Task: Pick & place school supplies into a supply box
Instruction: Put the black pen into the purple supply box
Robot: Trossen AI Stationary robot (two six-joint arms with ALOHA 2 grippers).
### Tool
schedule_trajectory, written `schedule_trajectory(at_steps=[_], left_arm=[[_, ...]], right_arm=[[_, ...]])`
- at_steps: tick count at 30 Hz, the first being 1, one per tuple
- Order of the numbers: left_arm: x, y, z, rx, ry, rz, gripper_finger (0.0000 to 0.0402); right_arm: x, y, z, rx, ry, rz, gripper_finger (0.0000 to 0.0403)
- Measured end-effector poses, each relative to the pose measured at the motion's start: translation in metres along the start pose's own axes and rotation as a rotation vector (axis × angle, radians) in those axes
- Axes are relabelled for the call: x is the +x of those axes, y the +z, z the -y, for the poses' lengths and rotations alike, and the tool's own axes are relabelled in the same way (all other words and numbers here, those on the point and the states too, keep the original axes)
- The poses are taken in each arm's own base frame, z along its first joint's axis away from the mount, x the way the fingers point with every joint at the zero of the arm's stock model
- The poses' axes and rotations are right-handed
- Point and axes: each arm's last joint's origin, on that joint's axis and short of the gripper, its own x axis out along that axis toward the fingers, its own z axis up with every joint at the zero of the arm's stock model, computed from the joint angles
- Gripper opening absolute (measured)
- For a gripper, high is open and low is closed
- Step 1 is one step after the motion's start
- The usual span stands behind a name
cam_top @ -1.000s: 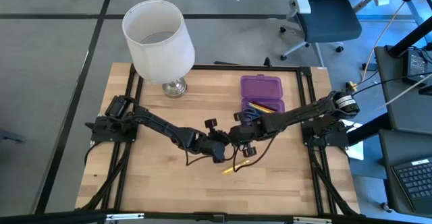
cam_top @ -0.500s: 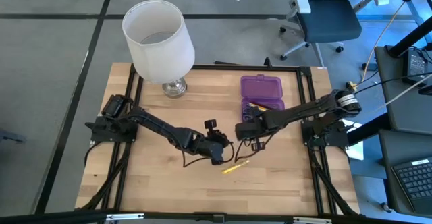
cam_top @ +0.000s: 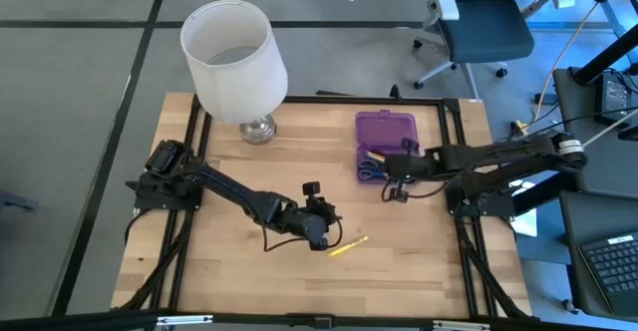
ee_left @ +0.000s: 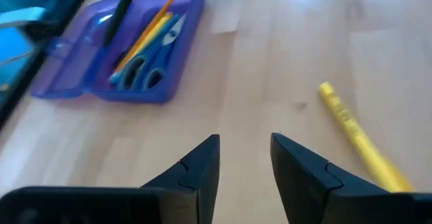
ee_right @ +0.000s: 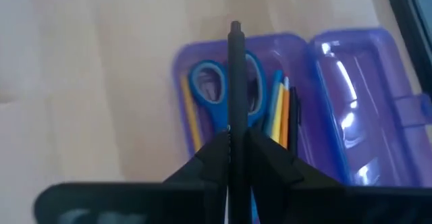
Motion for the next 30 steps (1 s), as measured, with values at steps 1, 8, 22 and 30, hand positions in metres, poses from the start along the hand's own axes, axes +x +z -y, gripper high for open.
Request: schedule_trajectory(at_steps=[1,8,22,30], left_arm=[[0.001,0.001,-0.001,-0.008,-0.021,0.003,0.0125],[0.002,0.007,0.002,-0.043,-0.172,0.029,0.0119],[-0.001,0.012,0.007,-0.202,-0.239,0.062,0.0113],[-0.002,0.007,0.012,-0.201,-0.252,0.071,0.011]], right_arm=[[0.005,-0.005,0.002,0.015,-0.007,0.008,0.005],[0.04,-0.035,0.018,0.063,-0.037,0.006,0.005],[0.068,-0.064,0.041,0.164,-0.124,0.031,0.0051],[0.068,-0.065,0.042,0.168,-0.124,0.027,0.0051]])
